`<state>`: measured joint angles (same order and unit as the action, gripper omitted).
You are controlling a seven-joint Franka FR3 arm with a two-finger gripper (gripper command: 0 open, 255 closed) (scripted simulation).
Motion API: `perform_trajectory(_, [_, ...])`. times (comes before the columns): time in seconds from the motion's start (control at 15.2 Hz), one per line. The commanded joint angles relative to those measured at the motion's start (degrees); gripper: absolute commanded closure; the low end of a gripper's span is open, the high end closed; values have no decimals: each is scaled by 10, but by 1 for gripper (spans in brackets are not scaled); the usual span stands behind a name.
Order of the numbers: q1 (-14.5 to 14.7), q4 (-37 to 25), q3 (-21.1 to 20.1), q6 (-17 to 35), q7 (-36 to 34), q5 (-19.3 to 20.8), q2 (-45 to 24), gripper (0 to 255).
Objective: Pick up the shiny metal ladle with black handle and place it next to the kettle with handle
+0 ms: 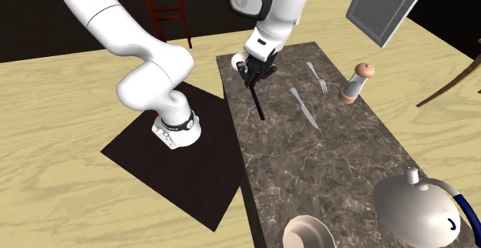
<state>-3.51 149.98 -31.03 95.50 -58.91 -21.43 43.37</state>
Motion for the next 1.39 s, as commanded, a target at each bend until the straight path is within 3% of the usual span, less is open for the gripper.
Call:
perform_trajectory(0.0, [-1, -14, 7, -18, 0, 5, 4, 255])
perform_trajectory(0.79, [-8, -95, 36, -107, -5, 29, 11, 255])
perform_trajectory(1.32, [-79, -182, 54, -51, 42, 104, -139, 255])
